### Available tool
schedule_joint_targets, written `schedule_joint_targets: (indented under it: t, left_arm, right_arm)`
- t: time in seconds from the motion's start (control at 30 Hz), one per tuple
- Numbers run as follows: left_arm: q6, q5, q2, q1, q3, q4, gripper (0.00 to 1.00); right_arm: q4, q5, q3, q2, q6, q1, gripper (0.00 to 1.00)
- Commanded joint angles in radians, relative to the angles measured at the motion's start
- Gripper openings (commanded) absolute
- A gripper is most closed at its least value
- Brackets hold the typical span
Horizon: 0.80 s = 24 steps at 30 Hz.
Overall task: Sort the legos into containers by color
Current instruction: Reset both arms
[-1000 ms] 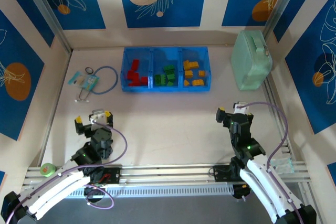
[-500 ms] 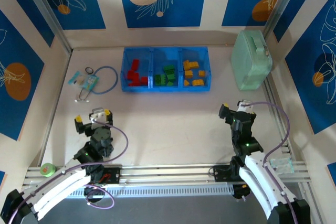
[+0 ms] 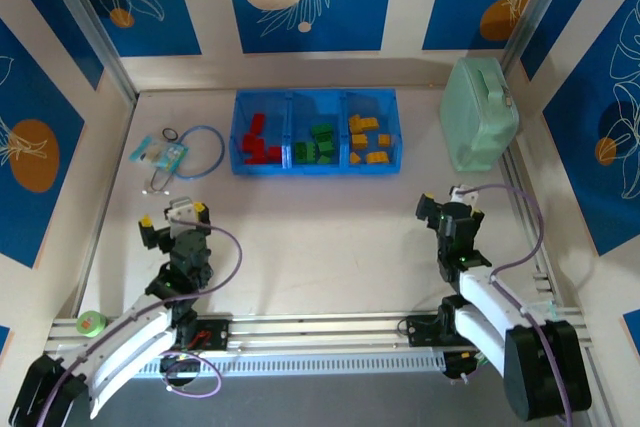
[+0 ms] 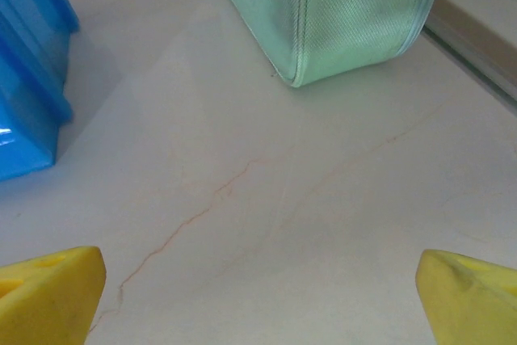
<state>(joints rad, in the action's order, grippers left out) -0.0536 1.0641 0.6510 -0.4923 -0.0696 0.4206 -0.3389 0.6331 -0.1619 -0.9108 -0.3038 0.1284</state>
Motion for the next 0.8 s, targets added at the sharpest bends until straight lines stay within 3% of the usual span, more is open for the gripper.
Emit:
schedule_joint_targets:
  t: [0.0,0.27,0.77]
  left_arm:
    - [0.025,-0.078,0.061,0.047,0.007,0.135,1.00]
    - [0.038,-0.139,0.203,0.120,0.010,0.300,1.00]
    - [0.095,-0.210,0.268,0.217,0.051,0.455,1.00]
  right_arm:
    - [-0.133,-0.006,-0.055,-0.057,0.001,-0.008,0.99]
    - [-0.241,-0.013,-0.050,-0.123,0.019,-0.015,0.99]
    - [-0.480,-0.032,0.034,-0.166,0.005,-0.066,0.99]
